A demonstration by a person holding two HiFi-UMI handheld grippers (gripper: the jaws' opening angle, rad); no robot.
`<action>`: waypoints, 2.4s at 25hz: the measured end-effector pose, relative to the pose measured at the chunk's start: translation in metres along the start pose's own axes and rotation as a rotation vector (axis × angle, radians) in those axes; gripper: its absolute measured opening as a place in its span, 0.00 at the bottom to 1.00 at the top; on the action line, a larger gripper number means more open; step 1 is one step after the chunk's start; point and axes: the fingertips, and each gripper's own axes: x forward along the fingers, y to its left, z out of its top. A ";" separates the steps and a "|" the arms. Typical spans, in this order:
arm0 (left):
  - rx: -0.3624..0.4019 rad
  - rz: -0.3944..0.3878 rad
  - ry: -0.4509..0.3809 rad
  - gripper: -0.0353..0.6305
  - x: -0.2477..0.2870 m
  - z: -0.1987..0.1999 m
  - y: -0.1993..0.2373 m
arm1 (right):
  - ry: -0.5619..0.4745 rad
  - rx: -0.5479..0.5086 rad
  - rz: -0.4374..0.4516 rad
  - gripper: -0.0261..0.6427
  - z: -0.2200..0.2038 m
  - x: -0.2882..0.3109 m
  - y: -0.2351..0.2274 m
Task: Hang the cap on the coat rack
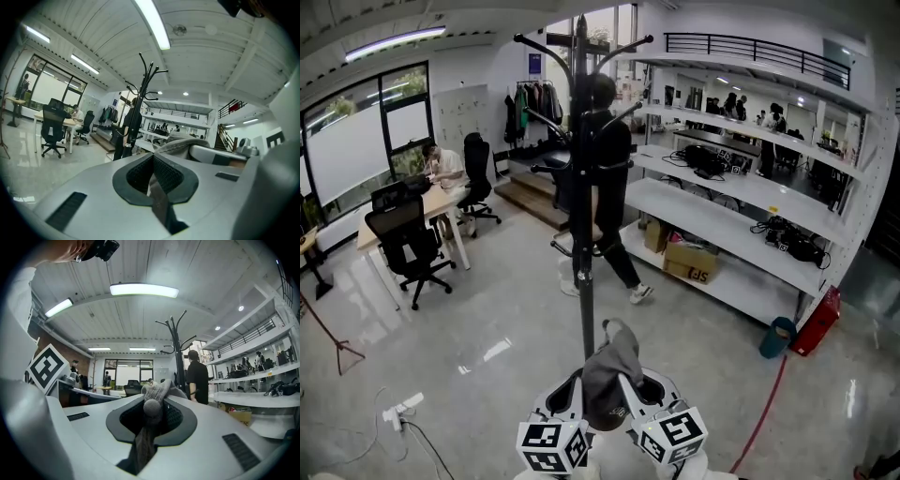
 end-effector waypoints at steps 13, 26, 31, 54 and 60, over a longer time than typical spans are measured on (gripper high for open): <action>0.002 0.012 -0.016 0.05 0.037 0.027 0.043 | -0.033 -0.007 -0.016 0.11 0.014 0.059 -0.017; -0.018 0.003 -0.034 0.05 0.081 0.046 0.074 | -0.045 -0.042 -0.008 0.11 0.029 0.108 -0.032; -0.011 -0.003 -0.047 0.05 0.101 0.055 0.083 | -0.050 -0.040 -0.005 0.11 0.028 0.124 -0.041; 0.034 0.018 -0.067 0.05 0.133 0.075 0.083 | -0.113 -0.060 0.044 0.11 0.049 0.140 -0.064; 0.038 0.027 -0.076 0.05 0.136 0.082 0.087 | -0.201 -0.118 0.007 0.11 0.086 0.140 -0.084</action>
